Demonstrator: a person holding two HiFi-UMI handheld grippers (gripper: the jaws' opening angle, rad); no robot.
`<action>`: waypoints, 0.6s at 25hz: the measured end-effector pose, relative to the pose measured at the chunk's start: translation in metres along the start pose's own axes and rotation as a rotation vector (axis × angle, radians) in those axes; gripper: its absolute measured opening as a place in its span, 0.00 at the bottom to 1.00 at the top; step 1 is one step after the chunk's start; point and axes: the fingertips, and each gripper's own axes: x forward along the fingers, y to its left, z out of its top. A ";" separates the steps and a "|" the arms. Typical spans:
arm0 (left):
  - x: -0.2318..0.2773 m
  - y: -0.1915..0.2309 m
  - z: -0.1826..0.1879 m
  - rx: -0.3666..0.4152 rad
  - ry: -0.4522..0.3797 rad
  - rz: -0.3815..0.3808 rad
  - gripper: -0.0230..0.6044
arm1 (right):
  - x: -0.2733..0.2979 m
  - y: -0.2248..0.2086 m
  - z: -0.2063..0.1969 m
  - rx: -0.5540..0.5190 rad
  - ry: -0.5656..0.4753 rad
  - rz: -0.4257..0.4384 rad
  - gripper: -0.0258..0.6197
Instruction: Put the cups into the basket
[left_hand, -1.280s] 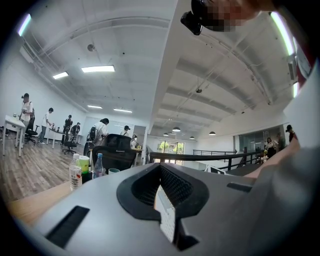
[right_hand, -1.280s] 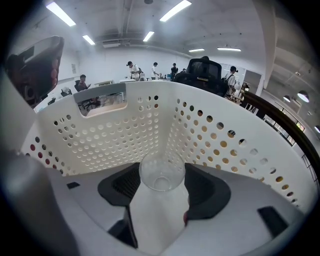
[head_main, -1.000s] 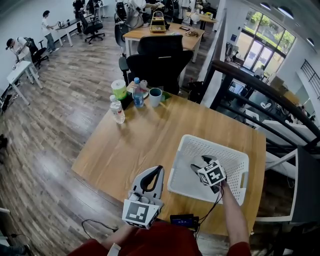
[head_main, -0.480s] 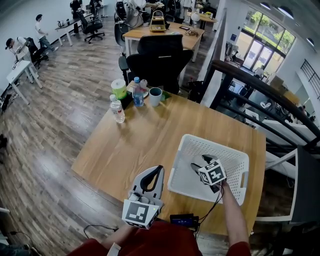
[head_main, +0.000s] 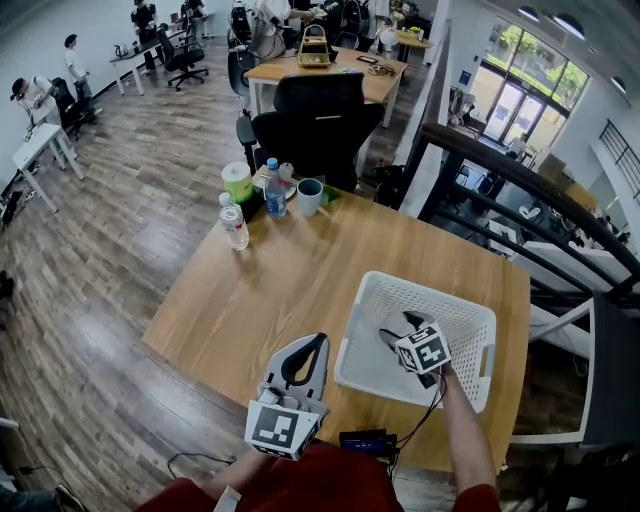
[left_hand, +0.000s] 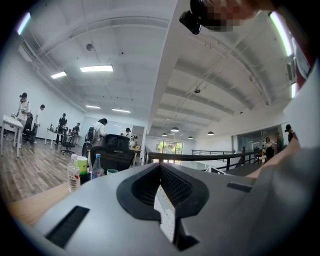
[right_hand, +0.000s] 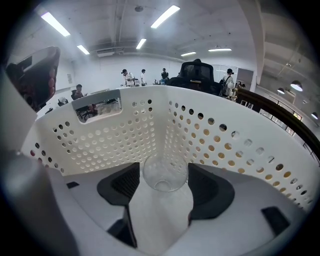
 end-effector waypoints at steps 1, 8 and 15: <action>0.000 0.000 0.000 0.006 -0.006 -0.001 0.05 | -0.001 -0.001 0.002 0.000 -0.007 -0.004 0.48; 0.001 0.003 0.001 0.013 -0.011 0.010 0.05 | -0.006 -0.003 0.012 -0.024 -0.033 -0.026 0.51; 0.000 0.005 0.005 0.011 0.004 0.027 0.05 | -0.033 -0.009 0.034 -0.023 -0.115 -0.062 0.51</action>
